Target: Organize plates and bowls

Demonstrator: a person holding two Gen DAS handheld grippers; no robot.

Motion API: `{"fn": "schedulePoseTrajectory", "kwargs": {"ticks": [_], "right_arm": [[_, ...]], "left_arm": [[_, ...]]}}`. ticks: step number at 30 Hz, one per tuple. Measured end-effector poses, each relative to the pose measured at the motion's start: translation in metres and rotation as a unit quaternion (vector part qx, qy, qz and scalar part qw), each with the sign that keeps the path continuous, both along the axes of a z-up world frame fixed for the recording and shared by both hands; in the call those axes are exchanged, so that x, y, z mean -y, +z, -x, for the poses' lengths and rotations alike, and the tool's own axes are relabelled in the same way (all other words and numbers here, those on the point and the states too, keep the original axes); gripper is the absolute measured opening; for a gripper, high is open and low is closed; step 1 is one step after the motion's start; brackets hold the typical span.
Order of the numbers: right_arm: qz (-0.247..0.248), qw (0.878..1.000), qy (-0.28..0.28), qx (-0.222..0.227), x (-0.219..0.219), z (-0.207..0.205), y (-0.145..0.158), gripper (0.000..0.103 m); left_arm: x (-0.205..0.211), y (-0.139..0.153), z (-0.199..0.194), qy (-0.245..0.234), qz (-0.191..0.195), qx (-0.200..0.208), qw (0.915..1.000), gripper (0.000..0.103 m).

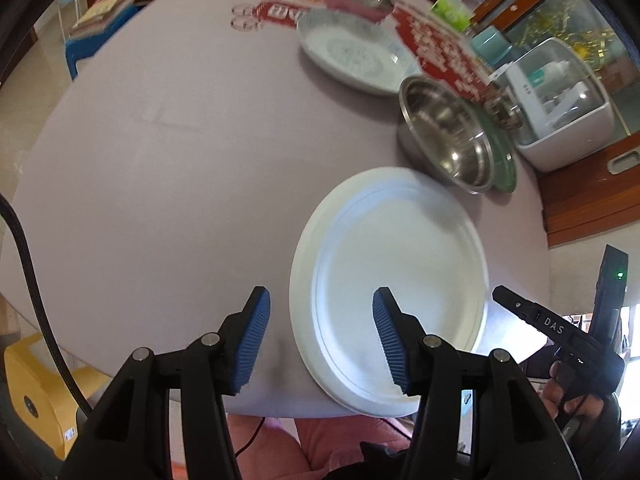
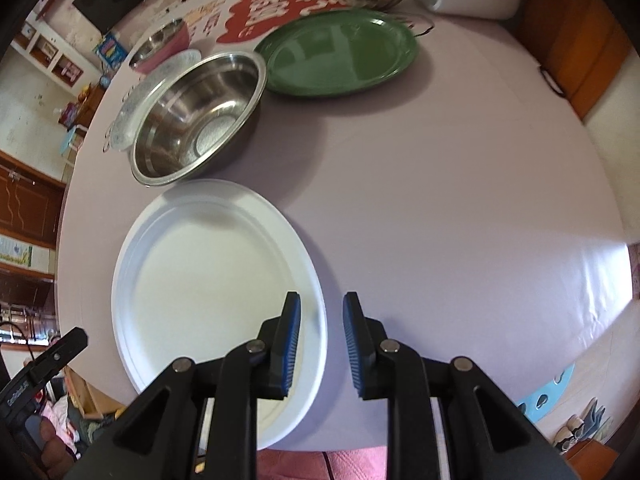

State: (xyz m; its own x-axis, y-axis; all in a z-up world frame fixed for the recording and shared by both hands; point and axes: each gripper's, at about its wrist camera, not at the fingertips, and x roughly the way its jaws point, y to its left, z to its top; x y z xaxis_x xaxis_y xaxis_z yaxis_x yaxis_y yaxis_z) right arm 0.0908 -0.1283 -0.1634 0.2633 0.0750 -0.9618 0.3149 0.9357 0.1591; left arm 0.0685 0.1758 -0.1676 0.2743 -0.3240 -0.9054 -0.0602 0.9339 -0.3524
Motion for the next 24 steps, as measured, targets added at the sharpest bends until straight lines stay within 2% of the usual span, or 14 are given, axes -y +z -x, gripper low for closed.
{"fn": "schedulePoseTrajectory", "kwargs": {"ticks": [5,7,9,14,20,24], "right_arm": [[0.013,1.0,-0.004,0.025,-0.002,0.013,0.015,0.022],[0.018,0.999,-0.007,0.04,-0.004,0.02,0.024,0.023],[0.024,0.998,-0.007,0.056,-0.005,0.024,0.033,0.029],[0.025,0.996,0.003,0.088,-0.013,0.026,0.055,0.037],[0.007,0.993,0.015,0.118,-0.02,0.014,0.078,0.046],[0.0,0.991,0.026,0.128,-0.024,0.001,0.088,0.047]], "left_arm": [[-0.009,0.016,0.015,-0.002,-0.002,0.027,0.9996,0.054],[-0.015,0.024,0.022,-0.001,-0.002,0.041,0.9991,0.059],[-0.019,0.032,0.027,-0.003,-0.002,0.054,0.9986,0.06],[-0.034,0.049,0.034,0.003,0.0,0.078,0.997,0.063],[-0.047,0.07,0.035,0.02,0.012,0.125,0.9919,0.063],[-0.051,0.085,0.029,0.025,0.016,0.154,0.9876,0.065]]}}
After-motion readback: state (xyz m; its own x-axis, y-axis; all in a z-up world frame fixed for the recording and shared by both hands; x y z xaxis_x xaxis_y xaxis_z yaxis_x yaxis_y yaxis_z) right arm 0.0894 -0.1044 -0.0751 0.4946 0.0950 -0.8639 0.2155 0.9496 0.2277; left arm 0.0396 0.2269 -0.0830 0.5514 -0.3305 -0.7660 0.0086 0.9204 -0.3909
